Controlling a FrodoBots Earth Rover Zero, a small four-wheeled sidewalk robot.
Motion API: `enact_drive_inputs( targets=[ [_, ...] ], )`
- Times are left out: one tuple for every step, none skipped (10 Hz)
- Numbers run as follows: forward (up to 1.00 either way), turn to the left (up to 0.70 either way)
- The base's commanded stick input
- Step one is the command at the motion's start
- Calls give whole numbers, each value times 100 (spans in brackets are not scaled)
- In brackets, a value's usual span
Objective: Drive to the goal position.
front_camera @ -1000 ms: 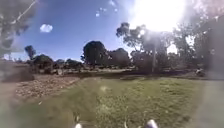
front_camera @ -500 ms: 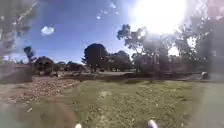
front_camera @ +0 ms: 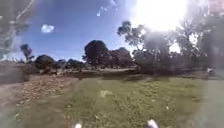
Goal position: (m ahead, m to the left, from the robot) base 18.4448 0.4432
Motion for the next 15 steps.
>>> enact_drive_inputs(
  targets=[
    [70, 0],
    [70, 0],
    [70, 0],
    [70, 0],
    [70, 0],
    [70, 0],
    [70, 0],
    [70, 0],
    [70, 0],
    [70, -1],
    [70, -2],
    [70, -2],
    [70, -2],
    [70, -3],
    [70, -20]
  ],
)
